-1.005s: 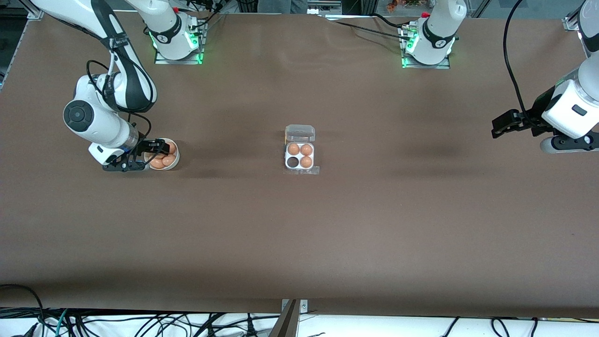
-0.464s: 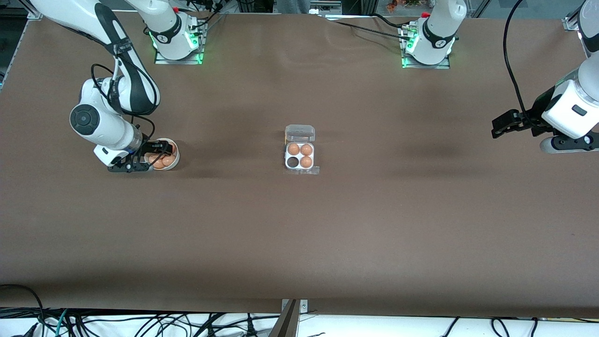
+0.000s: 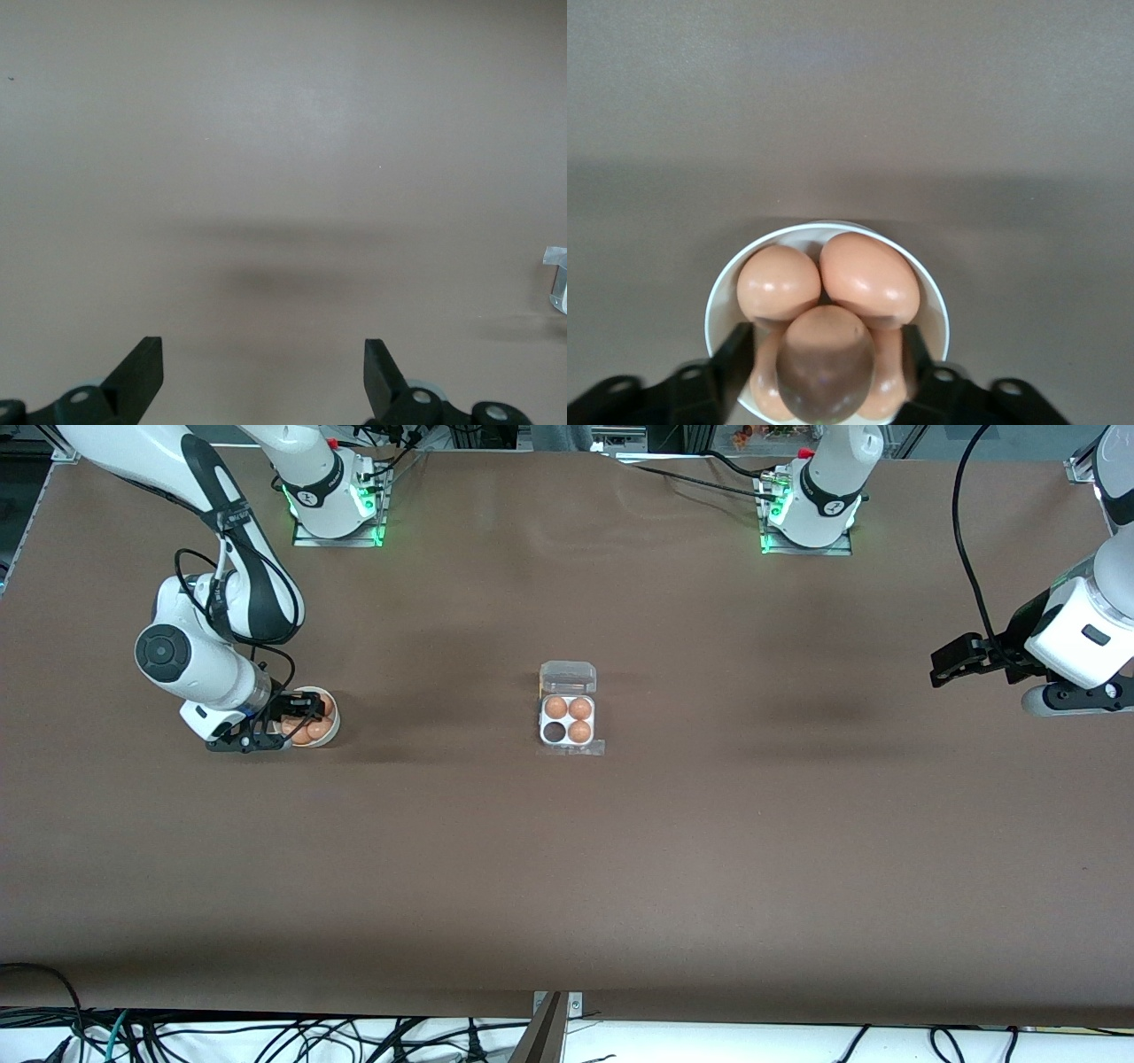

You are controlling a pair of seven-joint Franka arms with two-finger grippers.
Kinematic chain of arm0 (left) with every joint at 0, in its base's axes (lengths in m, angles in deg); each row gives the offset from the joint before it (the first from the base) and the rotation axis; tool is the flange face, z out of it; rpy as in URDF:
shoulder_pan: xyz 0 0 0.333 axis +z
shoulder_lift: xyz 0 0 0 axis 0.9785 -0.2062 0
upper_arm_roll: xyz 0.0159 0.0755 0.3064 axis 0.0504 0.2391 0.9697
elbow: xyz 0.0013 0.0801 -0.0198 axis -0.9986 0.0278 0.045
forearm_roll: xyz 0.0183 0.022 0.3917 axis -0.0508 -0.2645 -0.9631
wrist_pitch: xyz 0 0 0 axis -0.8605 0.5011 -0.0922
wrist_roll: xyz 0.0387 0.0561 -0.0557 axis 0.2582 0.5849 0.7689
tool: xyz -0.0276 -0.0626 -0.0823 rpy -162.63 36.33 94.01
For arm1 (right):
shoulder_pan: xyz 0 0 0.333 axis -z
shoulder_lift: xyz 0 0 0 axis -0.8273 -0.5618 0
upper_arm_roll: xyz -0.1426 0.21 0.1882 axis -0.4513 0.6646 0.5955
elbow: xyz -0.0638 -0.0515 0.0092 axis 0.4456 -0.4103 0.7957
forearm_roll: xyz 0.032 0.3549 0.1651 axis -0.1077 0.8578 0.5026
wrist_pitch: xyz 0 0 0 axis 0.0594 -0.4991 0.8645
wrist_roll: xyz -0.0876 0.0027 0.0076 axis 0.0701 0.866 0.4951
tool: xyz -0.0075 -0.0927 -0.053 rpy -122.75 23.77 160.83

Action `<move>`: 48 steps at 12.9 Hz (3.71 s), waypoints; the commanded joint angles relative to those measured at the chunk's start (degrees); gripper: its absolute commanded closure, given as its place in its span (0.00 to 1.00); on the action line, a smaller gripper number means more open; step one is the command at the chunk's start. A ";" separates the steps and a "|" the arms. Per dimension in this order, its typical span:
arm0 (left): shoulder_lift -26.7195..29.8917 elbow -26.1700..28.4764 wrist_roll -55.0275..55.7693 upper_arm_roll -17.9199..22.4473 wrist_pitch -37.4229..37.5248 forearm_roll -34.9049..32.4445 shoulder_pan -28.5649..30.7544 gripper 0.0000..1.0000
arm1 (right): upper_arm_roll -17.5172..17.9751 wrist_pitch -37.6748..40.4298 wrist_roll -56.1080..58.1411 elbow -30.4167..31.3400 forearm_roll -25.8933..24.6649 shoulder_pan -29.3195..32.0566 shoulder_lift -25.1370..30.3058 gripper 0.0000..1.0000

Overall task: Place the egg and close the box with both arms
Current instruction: 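Reach the right gripper into the white bowl and grasp a brown egg, then carry the egg with the right gripper over the egg box's empty slot, then lower the egg into the empty slot and open the right gripper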

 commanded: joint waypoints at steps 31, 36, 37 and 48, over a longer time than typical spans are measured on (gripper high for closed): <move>-0.68 -1.67 -0.72 0.20 1.00 1.10 0.15 0.00 | 15.91 14.29 -48.72 -49.29 -0.19 -24.23 -28.42 0.87; -0.68 -1.93 -0.81 0.12 1.00 1.10 0.15 0.00 | 15.91 12.89 -48.90 -49.29 -0.19 -25.55 -30.62 0.87; -0.68 -1.93 -0.89 0.12 1.00 1.10 0.06 0.00 | 15.91 12.62 -48.81 -49.29 -0.19 -25.73 -30.89 0.87; -1.99 -2.02 -0.19 0.03 0.65 7.86 -1.43 0.23 | 14.16 11.47 -47.14 -49.99 -0.19 -24.68 -30.80 0.00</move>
